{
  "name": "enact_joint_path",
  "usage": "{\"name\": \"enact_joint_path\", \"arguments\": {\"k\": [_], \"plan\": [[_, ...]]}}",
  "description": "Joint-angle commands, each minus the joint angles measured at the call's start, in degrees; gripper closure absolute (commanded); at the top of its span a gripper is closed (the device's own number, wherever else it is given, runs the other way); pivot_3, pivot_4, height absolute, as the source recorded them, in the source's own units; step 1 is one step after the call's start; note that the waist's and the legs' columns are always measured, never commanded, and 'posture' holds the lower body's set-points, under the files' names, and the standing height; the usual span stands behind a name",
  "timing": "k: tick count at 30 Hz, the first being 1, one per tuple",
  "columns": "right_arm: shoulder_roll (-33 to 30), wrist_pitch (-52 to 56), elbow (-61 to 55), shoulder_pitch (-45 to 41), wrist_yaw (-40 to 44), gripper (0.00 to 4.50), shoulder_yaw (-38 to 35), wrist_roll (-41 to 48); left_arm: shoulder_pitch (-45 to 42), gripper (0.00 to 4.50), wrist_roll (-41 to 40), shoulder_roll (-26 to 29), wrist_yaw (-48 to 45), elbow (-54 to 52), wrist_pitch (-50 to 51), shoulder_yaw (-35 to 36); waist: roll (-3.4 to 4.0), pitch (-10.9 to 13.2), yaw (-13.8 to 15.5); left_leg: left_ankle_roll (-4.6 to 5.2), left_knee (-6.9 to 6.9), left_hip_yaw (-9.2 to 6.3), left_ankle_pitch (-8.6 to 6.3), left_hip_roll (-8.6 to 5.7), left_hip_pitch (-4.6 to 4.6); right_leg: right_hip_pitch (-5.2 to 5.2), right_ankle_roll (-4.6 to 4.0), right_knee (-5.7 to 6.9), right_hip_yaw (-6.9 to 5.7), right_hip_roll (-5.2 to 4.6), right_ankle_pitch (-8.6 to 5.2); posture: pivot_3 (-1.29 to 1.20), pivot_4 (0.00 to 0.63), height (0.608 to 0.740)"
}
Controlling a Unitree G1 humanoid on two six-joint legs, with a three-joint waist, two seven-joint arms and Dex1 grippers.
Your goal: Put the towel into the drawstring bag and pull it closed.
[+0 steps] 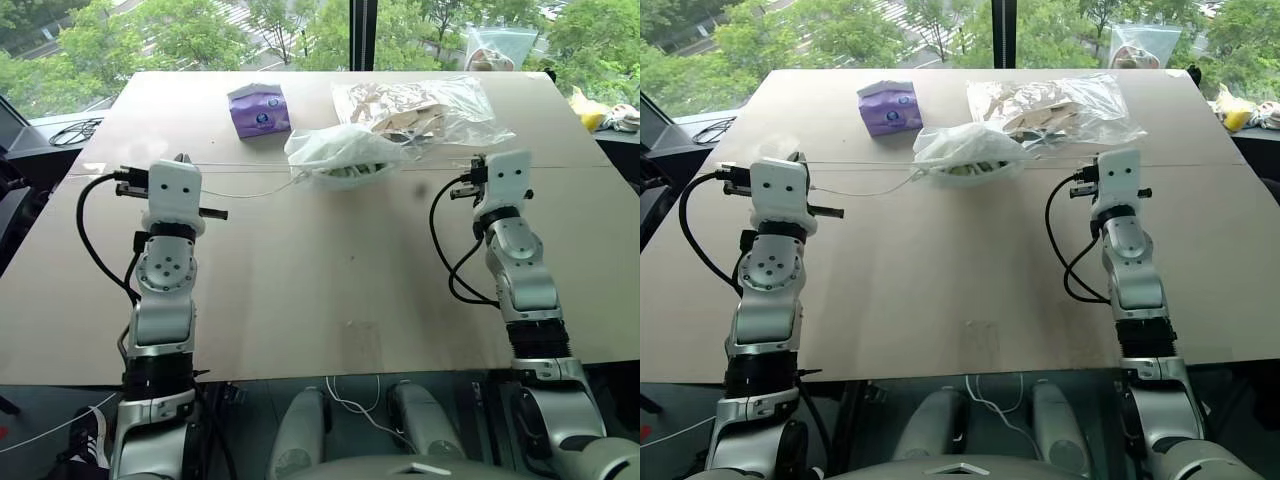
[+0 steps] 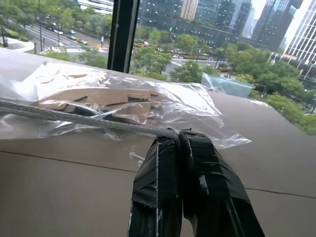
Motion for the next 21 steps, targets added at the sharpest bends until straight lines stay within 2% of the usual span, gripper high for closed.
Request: {"name": "enact_joint_path", "arguments": {"k": [1, 4, 8, 11, 18, 21], "plan": [[-1.1, -1.9, -0.2, -0.9, -3.5, 4.50, -3.6, -0.7, -1.3, 4.45, -0.5, 2.0, 2.0, 1.8, 0.7, 3.9, 0.00, 0.0, -0.1, 0.00, 0.00, 0.00, 0.00, 0.00, 0.01, 0.00, 0.00, 0.01, 0.00, 0.00, 0.00, 0.00, 0.150, 0.740], [-1.2, -2.1, 0.0, -0.8, -4.5, 4.50, -3.9, -1.0, -2.4, 4.45, -1.5, 2.1, 3.3, 4.1, 3.6, 5.4, 0.00, 0.0, 0.0, 0.00, 0.00, 0.00, 0.00, 0.01, 0.02, 0.00, 0.00, 0.02, 0.00, 0.00, 0.00, 0.00, 0.150, 0.740], [-1.2, -1.8, 0.3, -0.5, -5.8, 4.50, -4.4, -1.2, -3.6, 4.45, -7.2, -1.7, 7.6, 7.5, 12.0, 11.2, 0.00, 0.0, 0.0, 0.00, 0.05, 0.00, 0.00, 0.00, 0.01, 0.02, 0.01, 0.03, -0.01, -0.01, 0.00, 0.00, 0.150, 0.740], [-1.2, -1.5, 0.5, -0.4, -6.5, 4.50, -4.8, -1.1, -3.7, 4.45, -7.3, -0.6, 7.7, 8.9, 11.1, 10.9, 0.00, 0.0, 0.0, 0.00, 0.05, -0.01, 0.00, 0.00, 0.00, 0.01, 0.01, 0.02, -0.01, 0.00, 0.01, 0.00, 0.150, 0.740], [-2.0, -0.5, 1.6, -0.6, -10.4, 4.50, -7.1, -1.1, -4.3, 4.45, -5.2, 6.2, 5.9, 15.1, 3.8, 8.0, 0.00, 0.0, 0.0, -0.01, 0.04, 0.00, 0.01, 0.00, 0.02, 0.01, 0.00, 0.04, -0.01, 0.00, 0.01, 0.00, 0.150, 0.740], [-2.3, 0.6, 1.9, -0.7, -13.6, 4.50, -9.1, -0.8, -4.1, 4.45, -5.2, 8.4, 8.1, 18.1, 1.6, 9.7, 0.00, 0.0, 0.0, -0.02, 0.04, 0.00, 0.01, 0.00, 0.01, 0.01, 0.00, 0.04, -0.01, -0.01, 0.01, 0.00, 0.150, 0.740]]}}
